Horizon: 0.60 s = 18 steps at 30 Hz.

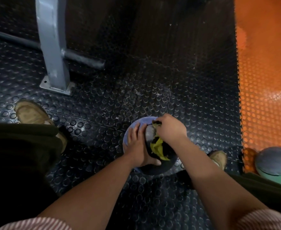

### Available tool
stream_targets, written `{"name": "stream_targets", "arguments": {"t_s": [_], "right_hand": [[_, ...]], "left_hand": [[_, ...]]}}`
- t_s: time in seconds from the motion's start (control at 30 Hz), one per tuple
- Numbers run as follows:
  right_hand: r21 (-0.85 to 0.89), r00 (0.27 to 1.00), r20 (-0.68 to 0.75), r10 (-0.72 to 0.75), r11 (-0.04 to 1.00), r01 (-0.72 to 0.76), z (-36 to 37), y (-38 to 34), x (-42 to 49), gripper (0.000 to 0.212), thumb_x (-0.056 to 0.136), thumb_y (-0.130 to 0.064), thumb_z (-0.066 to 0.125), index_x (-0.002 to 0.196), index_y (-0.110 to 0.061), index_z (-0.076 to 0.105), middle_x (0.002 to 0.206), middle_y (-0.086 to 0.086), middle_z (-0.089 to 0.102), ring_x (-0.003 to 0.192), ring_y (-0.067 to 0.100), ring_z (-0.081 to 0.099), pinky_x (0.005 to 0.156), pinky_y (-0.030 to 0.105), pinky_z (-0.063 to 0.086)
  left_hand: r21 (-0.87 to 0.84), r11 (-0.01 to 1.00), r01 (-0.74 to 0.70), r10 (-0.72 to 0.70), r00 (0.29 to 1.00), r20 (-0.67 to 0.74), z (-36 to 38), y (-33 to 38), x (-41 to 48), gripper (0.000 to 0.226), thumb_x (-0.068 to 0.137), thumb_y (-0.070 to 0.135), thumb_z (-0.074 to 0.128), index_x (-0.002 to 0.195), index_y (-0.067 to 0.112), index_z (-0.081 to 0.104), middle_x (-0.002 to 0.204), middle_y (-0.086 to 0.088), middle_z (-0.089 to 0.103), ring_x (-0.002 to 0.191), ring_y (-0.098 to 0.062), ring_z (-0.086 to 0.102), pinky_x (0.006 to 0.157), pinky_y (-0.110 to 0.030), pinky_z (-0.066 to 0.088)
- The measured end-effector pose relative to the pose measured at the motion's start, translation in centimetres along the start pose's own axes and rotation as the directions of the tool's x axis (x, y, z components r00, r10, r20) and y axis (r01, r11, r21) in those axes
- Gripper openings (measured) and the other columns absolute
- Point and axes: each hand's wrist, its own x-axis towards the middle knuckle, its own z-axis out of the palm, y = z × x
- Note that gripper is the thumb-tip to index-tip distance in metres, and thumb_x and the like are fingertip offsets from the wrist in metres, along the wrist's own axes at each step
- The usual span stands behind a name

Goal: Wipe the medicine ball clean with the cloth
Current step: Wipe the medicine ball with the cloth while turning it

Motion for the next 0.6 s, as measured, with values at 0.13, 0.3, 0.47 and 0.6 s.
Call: {"name": "stream_targets", "arguments": {"t_s": [0.13,0.3,0.47,0.6], "right_hand": [[0.004,0.999,0.040,-0.017,1.000,0.017,0.0,0.0,-1.5,0.036,0.095,-0.017,0.045,0.127,-0.025,0.058,0.125,0.002,0.050,0.102,0.027,0.058,0.075,0.033,0.046],[-0.019,0.998,-0.007,-0.059,0.998,0.059,0.1,1.0,-6.2,0.035,0.092,-0.022,0.049,0.126,-0.030,0.058,0.125,-0.006,0.052,0.104,0.022,0.058,0.077,0.031,0.048],[-0.084,0.999,0.018,0.034,0.996,-0.033,-0.4,-0.8,-1.6,0.030,0.092,-0.016,0.046,0.117,-0.019,0.062,0.114,0.002,0.054,0.097,0.026,0.059,0.068,0.029,0.040],[-0.082,0.995,0.026,0.101,0.992,-0.099,-0.2,-2.2,-0.3,0.031,0.094,-0.008,0.041,0.119,-0.012,0.059,0.118,0.005,0.050,0.097,0.029,0.059,0.066,0.033,0.043]], "left_hand": [[-0.119,0.993,-0.014,0.005,0.997,-0.076,-0.1,0.1,0.1,0.134,0.057,0.046,0.090,0.152,0.030,-0.003,0.159,0.006,-0.009,0.147,-0.018,-0.010,0.119,-0.051,0.007],[-0.084,0.996,0.001,-0.005,0.999,-0.039,-0.2,0.9,0.2,0.122,0.067,0.039,0.083,0.151,0.034,-0.004,0.157,0.008,-0.010,0.147,-0.020,-0.012,0.117,-0.057,0.009],[-0.062,0.998,-0.012,0.008,0.999,-0.051,0.0,0.4,-0.2,0.133,0.061,0.046,0.088,0.153,0.024,-0.006,0.159,0.002,-0.012,0.148,-0.023,-0.013,0.118,-0.051,0.006],[-0.063,0.998,0.012,-0.016,0.997,-0.071,0.0,0.2,0.2,0.140,0.053,0.051,0.090,0.152,0.023,-0.005,0.159,0.001,-0.009,0.148,-0.021,-0.010,0.119,-0.052,0.008]]}}
